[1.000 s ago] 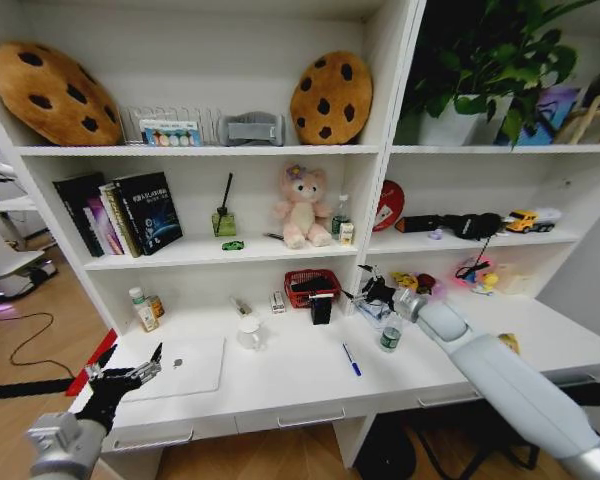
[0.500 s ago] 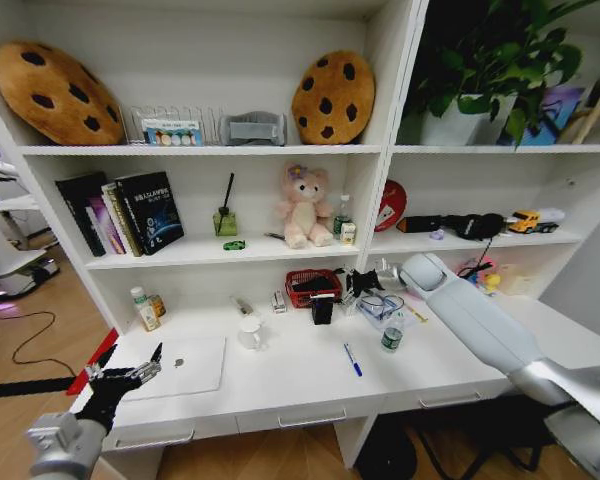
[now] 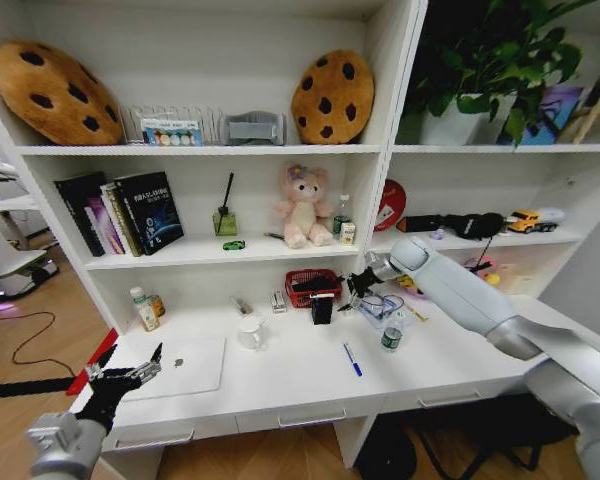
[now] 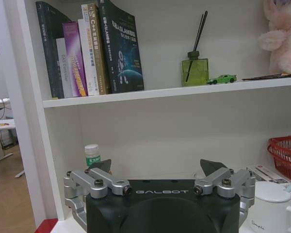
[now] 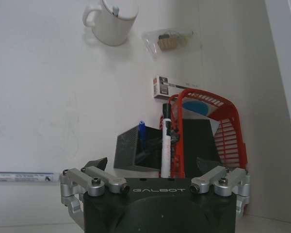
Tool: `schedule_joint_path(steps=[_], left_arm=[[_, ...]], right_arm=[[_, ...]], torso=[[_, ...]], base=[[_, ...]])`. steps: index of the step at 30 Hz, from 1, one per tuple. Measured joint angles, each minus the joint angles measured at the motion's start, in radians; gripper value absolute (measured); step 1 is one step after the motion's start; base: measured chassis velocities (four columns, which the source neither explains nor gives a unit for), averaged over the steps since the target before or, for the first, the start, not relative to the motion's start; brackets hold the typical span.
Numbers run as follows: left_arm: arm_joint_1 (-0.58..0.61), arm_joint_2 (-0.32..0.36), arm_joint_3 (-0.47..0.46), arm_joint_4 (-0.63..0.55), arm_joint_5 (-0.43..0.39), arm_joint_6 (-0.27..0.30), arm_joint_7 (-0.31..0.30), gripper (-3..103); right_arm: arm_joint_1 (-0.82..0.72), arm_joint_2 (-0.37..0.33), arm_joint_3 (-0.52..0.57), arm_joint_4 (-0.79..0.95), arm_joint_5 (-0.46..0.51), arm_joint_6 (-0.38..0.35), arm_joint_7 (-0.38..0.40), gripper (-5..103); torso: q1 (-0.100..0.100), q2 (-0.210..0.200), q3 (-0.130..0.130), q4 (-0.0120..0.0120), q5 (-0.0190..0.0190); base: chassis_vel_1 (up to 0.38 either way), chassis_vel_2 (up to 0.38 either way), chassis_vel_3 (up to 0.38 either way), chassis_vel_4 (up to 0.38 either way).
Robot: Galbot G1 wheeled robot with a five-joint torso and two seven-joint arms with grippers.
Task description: Organize the objects on the table.
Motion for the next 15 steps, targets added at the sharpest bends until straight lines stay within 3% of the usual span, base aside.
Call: schedule_joint_path(steps=[5,12,15], left_arm=[[0.000,0.000,0.000,0.000,0.000,0.000,0.000,100],[0.000,0.000,0.000,0.000,0.000,0.000,0.000,100],[0.000,0.000,0.000,0.000,0.000,0.000,0.000,100]], right_arm=[[-0.002,0.054,0.012,-0.044,-0.116,0.027,0.046,100],[-0.042,0.122,0.041,-0.099,-0.179,0.055,0.122,102],[-0.056,0.141,0.046,-0.120,-0.203,0.067,0.150,98]], torso=[[0.000,0.000,0.000,0.0000,0.0001],[0.000,0.000,0.000,0.0002,0.0002],[0.000,0.000,0.000,-0.0002,0.0004]], base=[[0.000,0.000,0.000,0.000],[0.000,0.000,0.000,0.000],[0.000,0.000,0.000,0.000]])
